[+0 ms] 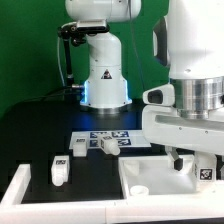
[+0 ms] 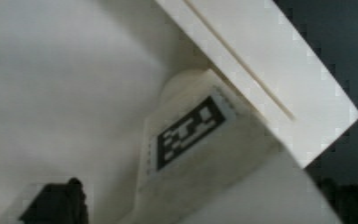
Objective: Assemble one leg
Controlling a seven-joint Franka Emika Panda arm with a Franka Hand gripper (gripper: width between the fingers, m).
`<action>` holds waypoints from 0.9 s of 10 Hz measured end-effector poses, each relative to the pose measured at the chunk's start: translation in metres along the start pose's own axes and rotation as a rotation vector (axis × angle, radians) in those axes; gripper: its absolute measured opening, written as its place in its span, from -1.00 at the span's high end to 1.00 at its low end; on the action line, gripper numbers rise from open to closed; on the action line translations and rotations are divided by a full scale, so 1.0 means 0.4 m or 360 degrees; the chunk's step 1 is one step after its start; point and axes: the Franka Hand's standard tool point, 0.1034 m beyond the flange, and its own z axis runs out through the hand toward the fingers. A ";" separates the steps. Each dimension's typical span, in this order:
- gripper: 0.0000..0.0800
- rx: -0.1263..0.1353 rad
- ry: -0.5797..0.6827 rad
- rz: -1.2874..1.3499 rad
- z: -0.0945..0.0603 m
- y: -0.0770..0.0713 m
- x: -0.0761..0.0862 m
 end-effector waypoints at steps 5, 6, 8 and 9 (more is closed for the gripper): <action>-0.31 0.0023 0.0057 -0.0565 -0.026 -0.032 -0.020; 0.03 0.0023 0.0057 -0.0565 -0.026 -0.031 -0.019; 0.28 0.0017 0.0054 -0.0421 -0.023 -0.022 -0.014; 0.28 0.0017 0.0053 -0.0321 -0.023 -0.020 -0.014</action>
Offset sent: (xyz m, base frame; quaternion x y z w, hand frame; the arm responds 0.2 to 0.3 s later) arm 0.0000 0.0000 0.0000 0.0000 0.0000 0.0000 1.0000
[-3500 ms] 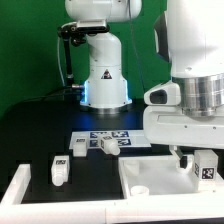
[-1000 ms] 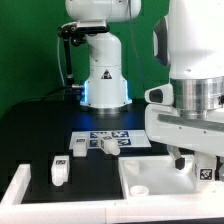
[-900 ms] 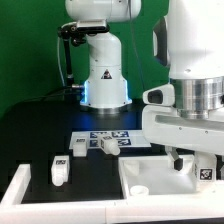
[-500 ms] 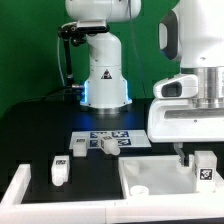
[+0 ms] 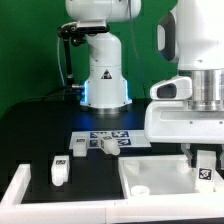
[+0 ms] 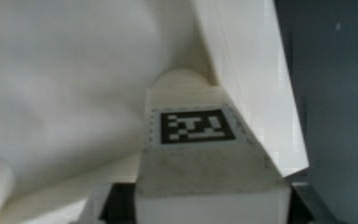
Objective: Assemble one leg
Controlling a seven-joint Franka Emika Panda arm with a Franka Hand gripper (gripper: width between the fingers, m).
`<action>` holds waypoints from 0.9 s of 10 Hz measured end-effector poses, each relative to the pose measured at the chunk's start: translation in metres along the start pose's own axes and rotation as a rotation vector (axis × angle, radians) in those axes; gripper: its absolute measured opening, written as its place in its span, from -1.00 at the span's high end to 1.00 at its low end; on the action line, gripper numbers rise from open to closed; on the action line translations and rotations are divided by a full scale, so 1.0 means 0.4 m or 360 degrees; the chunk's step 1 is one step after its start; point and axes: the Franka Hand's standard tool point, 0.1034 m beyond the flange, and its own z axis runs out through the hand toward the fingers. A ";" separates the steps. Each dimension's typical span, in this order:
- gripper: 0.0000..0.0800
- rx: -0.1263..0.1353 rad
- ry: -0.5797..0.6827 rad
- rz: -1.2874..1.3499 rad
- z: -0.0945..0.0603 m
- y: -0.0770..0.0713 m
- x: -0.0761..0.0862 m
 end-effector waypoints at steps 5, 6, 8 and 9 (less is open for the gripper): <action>0.28 0.0001 -0.0153 0.1468 0.002 0.017 0.001; 0.28 -0.0005 -0.0155 0.1612 0.002 0.016 -0.001; 0.28 -0.0015 -0.0154 0.1753 0.001 0.010 -0.005; 0.28 -0.0019 -0.0152 0.1806 0.001 0.012 -0.004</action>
Offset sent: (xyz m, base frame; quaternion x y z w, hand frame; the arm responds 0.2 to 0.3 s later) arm 0.0194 -0.0010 0.0011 0.0338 -0.0692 0.4961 0.8649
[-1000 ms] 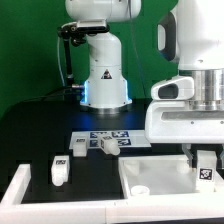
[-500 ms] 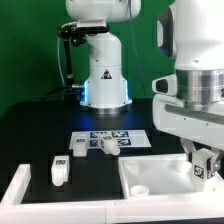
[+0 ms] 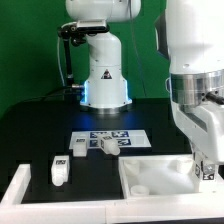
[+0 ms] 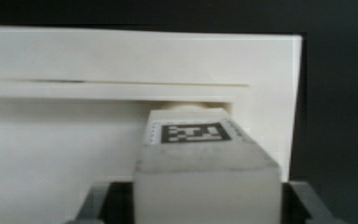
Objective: Assemble one leg
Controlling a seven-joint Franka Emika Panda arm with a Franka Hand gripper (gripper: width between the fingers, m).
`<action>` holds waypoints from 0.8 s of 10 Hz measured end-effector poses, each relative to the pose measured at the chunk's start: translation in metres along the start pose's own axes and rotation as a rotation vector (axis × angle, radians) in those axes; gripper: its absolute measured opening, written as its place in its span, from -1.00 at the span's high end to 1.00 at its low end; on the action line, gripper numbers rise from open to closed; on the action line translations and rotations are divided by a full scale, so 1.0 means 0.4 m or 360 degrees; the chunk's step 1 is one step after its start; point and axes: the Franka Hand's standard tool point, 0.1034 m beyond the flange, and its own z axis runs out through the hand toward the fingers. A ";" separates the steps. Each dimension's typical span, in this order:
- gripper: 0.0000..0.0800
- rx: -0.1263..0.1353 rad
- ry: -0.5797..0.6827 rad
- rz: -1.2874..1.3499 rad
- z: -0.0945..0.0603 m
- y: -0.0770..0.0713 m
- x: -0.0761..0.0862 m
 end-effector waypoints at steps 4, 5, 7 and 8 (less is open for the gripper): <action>-0.55 0.0011 -0.0018 -0.0659 0.013 -0.006 -0.006; -0.60 0.0010 -0.0026 -0.0745 0.014 -0.003 -0.019; -0.62 0.0011 -0.0019 -0.0975 0.015 -0.004 -0.012; -0.62 0.0010 -0.0016 -0.1117 0.015 -0.004 -0.011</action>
Offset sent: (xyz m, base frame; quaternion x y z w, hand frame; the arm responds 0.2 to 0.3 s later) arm 0.0147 0.0375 -0.0015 0.0036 -0.1230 -0.3700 0.9208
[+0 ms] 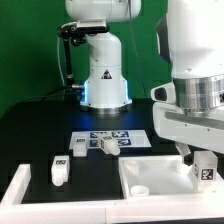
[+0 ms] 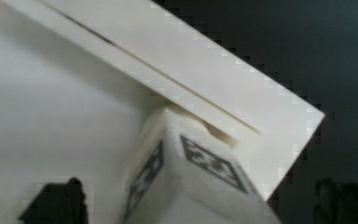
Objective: Assemble one leg
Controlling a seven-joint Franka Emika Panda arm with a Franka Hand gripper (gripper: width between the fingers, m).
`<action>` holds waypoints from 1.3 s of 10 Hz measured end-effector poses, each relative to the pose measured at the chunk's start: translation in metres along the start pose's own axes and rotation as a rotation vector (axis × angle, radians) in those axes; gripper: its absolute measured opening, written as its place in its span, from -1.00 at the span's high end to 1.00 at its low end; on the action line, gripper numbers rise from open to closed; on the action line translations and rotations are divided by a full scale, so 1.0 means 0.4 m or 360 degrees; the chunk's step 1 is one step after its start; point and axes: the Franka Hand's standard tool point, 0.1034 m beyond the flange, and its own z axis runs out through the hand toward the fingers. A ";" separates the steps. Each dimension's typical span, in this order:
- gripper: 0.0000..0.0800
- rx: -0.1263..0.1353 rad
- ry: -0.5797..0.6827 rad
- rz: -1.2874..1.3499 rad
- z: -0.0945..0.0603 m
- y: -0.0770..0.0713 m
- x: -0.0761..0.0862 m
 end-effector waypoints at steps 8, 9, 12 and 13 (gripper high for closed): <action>0.31 -0.0088 0.0027 -0.0853 0.015 0.008 -0.007; 0.31 -0.0089 0.0032 -0.0765 0.014 0.011 -0.003; 0.30 -0.0159 0.0067 -0.0319 0.006 0.045 0.031; 0.30 -0.0162 0.0075 -0.0261 0.005 0.053 0.039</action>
Offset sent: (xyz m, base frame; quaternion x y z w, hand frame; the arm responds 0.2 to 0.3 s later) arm 0.0000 0.0000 0.0000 0.0000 0.0000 -0.1938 0.9810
